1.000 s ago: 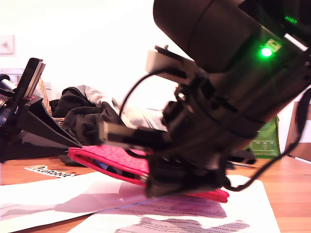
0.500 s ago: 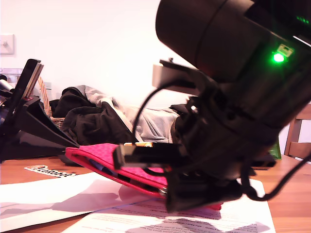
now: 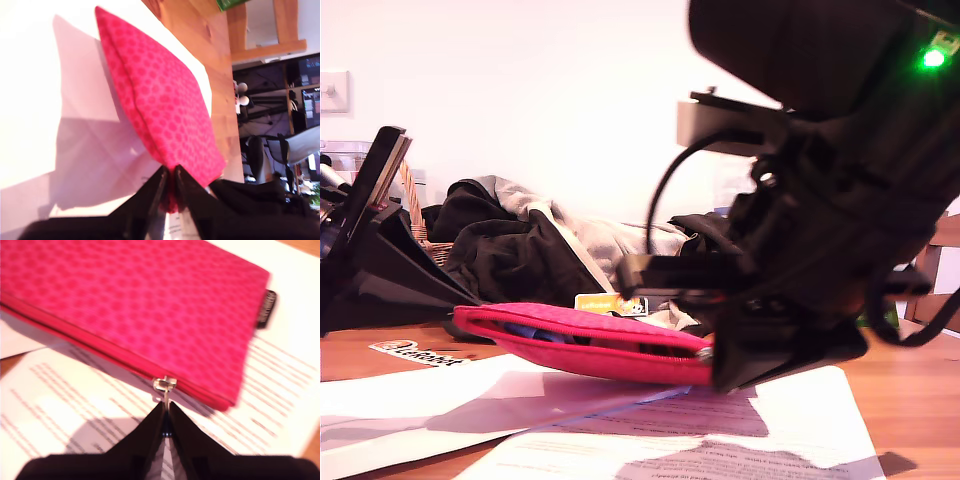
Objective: Open the zipper in the zip bag in front of you
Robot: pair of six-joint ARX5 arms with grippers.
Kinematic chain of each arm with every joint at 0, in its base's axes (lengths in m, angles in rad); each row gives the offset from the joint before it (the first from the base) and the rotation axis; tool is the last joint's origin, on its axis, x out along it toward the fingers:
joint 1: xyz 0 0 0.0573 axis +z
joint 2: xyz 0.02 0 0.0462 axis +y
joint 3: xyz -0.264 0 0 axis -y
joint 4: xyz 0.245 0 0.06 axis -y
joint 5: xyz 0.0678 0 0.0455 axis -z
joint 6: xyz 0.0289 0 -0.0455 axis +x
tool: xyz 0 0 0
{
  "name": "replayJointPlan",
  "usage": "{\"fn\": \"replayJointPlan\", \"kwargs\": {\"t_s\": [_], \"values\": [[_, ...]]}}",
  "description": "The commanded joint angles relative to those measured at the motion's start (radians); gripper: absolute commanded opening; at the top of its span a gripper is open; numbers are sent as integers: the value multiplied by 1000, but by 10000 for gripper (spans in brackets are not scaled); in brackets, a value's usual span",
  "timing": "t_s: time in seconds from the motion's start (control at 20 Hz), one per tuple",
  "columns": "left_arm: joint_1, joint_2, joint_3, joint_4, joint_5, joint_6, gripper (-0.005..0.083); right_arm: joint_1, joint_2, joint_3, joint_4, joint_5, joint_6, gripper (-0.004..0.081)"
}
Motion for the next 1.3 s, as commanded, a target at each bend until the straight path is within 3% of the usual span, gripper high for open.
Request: {"fn": "replayJointPlan", "kwargs": {"t_s": [0.0,0.55,0.75,0.85,1.05,1.25], "values": [[21,-4,10,18,-14,9,-19,-19,2,-27,-35,19,-3,-11],[21,-4,10,18,-39,9,-19,-53,2,-27,-161,48,-51,-11],[20,-4,10,18,-39,8,-19,-55,2,-25,-116,36,-51,-9],[20,-4,10,18,-39,8,-19,-55,2,-7,-100,-11,-58,40],[20,-4,10,19,-40,8,-19,-55,2,50,-138,-106,-123,264],[20,-4,10,19,-41,9,-19,-51,-23,120,-201,-152,-197,220]]}}
